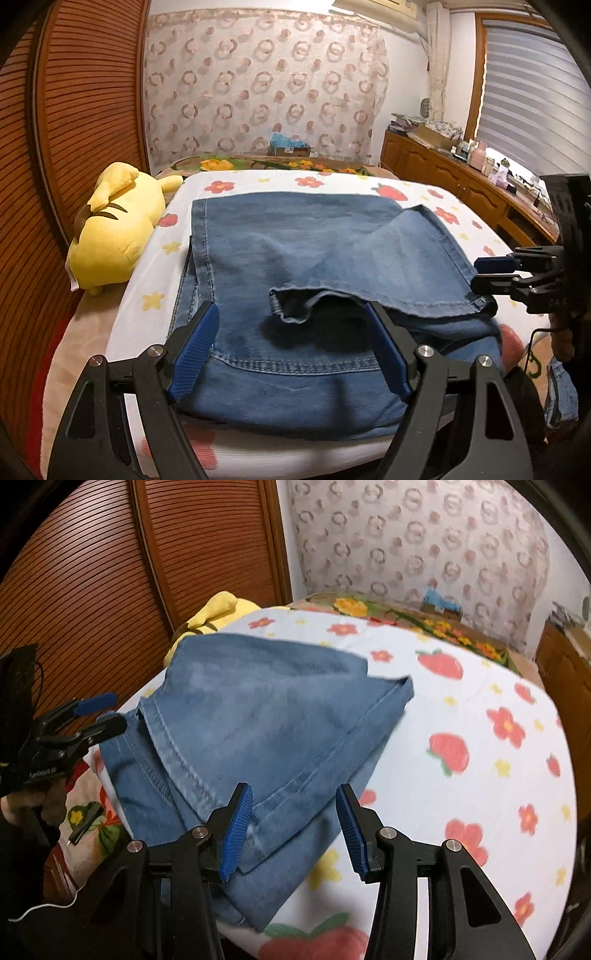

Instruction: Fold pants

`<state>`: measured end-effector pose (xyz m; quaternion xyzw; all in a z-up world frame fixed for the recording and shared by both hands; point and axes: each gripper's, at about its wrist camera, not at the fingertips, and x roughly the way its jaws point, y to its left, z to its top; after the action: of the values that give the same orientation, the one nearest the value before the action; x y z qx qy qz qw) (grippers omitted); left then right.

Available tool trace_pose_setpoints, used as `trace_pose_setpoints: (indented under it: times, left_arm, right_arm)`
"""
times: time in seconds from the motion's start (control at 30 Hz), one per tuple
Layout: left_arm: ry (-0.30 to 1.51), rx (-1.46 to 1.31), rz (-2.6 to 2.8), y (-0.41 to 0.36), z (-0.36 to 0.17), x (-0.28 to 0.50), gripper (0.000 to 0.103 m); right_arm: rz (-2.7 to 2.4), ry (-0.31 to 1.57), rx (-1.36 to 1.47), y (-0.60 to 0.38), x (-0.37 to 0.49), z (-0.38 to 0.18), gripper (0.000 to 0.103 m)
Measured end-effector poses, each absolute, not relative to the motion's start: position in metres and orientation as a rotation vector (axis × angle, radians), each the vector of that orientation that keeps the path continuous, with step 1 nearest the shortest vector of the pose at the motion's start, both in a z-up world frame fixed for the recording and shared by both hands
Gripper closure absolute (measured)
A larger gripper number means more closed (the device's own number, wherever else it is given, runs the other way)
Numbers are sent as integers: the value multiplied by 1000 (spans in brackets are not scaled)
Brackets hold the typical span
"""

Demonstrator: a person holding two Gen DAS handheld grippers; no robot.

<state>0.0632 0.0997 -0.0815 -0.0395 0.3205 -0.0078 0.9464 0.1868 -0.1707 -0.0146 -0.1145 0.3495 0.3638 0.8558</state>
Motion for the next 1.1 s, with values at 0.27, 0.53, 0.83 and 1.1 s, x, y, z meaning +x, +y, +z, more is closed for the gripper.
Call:
trace_pose_setpoints:
  times: [0.27, 0.53, 0.83, 1.1]
  left_arm:
    - [717, -17, -46, 98, -94, 88, 53]
    - [725, -1, -74, 99, -96, 102, 73]
    - [616, -31, -130, 85, -61, 79, 93]
    - [532, -40, -165, 78, -19, 45, 95]
  right_arm:
    - [826, 781, -178, -170, 196, -26, 54]
    - [868, 762, -139, -175, 213, -27, 100]
    - [850, 591, -134, -178, 211, 25, 100]
    - [871, 498, -142, -150, 225, 73, 101]
